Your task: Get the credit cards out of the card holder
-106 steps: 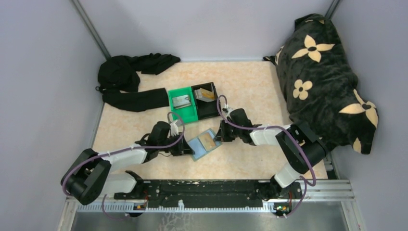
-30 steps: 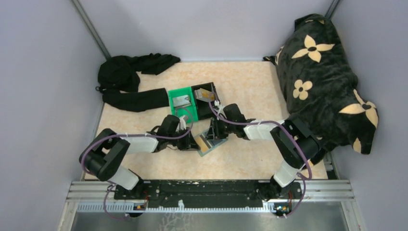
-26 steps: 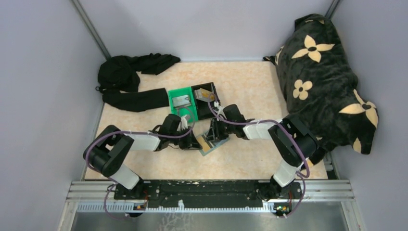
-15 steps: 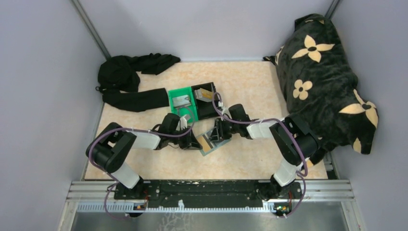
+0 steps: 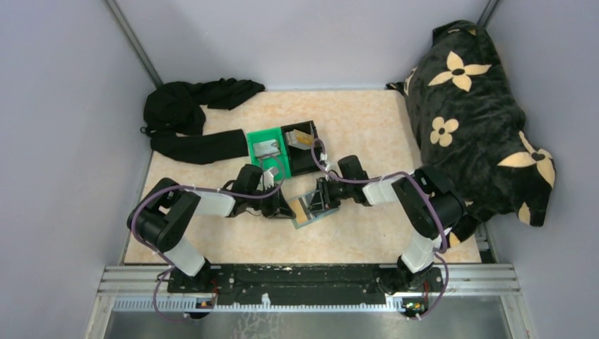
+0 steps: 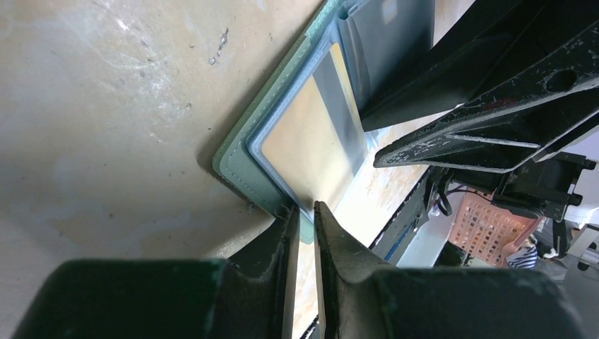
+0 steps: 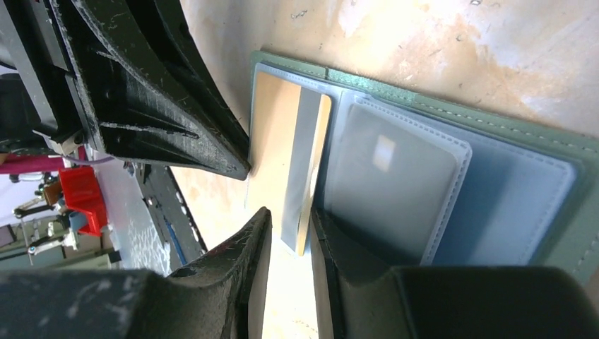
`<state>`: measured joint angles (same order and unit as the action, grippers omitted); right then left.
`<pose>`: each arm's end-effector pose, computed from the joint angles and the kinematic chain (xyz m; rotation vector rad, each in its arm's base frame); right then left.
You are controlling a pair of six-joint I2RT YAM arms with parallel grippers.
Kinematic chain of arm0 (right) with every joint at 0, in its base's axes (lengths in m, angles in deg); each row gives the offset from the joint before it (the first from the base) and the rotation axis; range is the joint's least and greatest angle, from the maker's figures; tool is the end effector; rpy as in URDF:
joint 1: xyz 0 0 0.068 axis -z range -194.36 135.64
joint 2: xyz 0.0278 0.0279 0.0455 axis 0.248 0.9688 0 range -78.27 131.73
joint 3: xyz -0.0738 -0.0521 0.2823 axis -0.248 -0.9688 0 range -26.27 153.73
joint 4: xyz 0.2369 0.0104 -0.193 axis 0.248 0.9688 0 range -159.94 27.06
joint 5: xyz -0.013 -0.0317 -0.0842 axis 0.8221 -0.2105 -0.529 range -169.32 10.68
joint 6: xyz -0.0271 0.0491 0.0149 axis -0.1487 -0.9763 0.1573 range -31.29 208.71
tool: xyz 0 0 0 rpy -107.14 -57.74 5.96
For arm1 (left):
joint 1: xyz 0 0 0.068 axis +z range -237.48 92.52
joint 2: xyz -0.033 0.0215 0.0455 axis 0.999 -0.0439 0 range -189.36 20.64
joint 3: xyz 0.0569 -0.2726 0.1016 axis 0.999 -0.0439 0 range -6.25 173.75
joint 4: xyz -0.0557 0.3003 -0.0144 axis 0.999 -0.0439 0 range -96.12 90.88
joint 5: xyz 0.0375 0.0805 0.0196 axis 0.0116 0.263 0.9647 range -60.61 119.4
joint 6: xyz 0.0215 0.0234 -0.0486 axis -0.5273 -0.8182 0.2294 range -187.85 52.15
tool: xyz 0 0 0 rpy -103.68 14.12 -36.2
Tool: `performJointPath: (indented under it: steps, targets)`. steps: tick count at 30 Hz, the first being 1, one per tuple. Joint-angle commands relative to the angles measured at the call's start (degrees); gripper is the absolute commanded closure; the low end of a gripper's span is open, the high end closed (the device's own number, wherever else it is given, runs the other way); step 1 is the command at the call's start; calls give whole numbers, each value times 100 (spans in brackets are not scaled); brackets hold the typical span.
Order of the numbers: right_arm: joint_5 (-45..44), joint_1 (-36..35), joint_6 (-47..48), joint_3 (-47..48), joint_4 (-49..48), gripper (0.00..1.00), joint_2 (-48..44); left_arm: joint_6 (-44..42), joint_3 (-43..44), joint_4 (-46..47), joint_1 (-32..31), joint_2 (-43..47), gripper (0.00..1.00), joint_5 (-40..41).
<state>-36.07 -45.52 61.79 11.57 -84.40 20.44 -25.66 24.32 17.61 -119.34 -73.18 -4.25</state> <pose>0.2677 0.1952 0.0973 -0.4885 2.4835 1.3516 0.2417 -0.1774 0.0888 0.0779 2.6139 -1.2503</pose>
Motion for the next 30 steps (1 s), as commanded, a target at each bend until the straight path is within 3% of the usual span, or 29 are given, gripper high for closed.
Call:
performJointPath:
  steps: [1,6,12,23,30]
  targets:
    - [264,-215,-114,-170,-334,73,171,-427,-7,-600,114,-241,79,767]
    - [487,-242,-429,-348,-914,80,250,-431,-2,-605,113,-251,79,739]
    - [509,-242,-543,-398,-1136,100,327,-457,-31,-627,112,-242,80,746]
    - [602,8,-777,-672,-1550,100,177,-466,-6,-662,133,-272,80,773]
    - [510,140,-598,-692,-1195,100,-179,-452,-18,-595,165,-360,80,717]
